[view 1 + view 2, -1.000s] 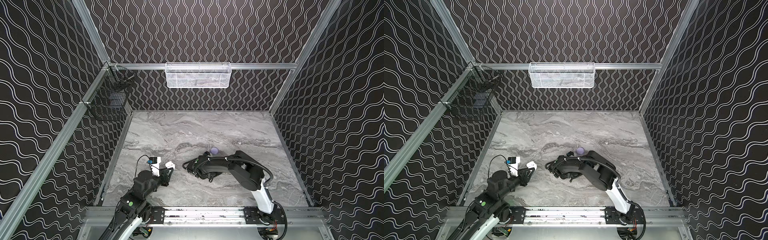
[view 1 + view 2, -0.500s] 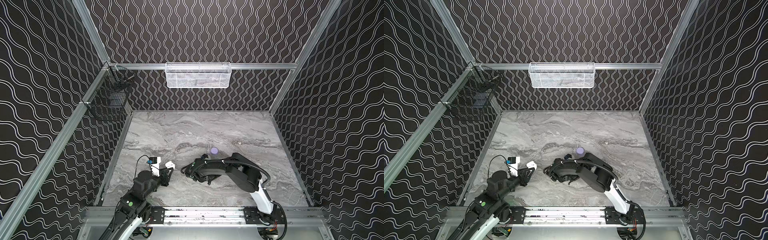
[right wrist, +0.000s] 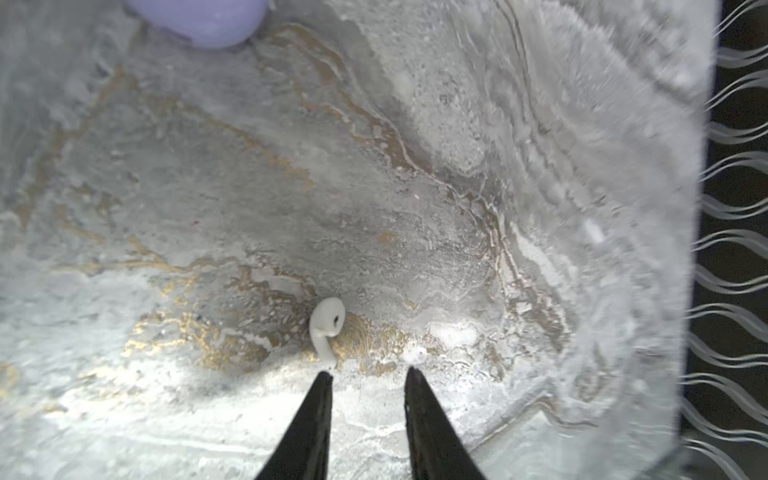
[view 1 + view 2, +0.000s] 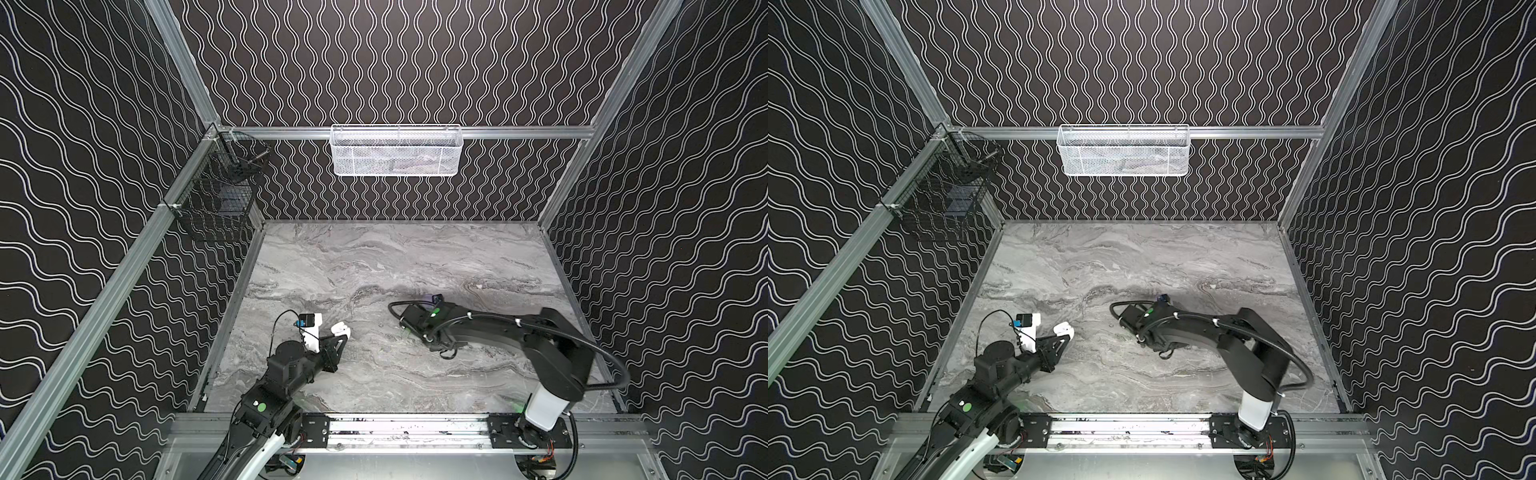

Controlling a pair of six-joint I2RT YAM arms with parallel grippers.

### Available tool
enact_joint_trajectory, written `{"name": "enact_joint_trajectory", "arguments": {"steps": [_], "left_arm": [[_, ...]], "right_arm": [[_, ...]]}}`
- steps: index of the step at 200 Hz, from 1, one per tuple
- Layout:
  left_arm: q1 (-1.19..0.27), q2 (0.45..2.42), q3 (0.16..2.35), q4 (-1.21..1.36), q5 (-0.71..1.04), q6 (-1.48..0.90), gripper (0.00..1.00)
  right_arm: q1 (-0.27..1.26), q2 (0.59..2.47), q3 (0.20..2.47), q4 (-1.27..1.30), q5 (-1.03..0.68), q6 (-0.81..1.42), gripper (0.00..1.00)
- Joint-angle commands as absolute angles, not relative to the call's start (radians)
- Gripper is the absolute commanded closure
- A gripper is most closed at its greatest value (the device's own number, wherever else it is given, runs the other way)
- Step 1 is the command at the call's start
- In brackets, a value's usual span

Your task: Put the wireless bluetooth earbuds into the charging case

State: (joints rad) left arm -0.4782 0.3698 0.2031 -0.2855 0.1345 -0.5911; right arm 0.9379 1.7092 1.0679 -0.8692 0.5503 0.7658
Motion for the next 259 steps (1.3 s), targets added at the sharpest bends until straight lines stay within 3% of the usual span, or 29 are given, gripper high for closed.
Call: {"name": "enact_joint_trajectory", "arguments": {"steps": [1, 172, 259], "left_arm": [[-0.477, 0.376, 0.204, -0.243, 0.143, -0.568, 0.81], [-0.477, 0.409, 0.206, -0.221, 0.163, -0.558, 0.82], [-0.477, 0.42, 0.207, -0.216, 0.164, -0.557, 0.83]], "right_arm": [[0.908, 1.644, 1.026, -0.693, 0.417, 0.712, 0.63], [0.751, 1.607, 0.879, -0.525, 0.275, 0.611, 0.62], [0.727, 1.629, 0.865, -0.475, 0.213, 0.586, 0.71]]}}
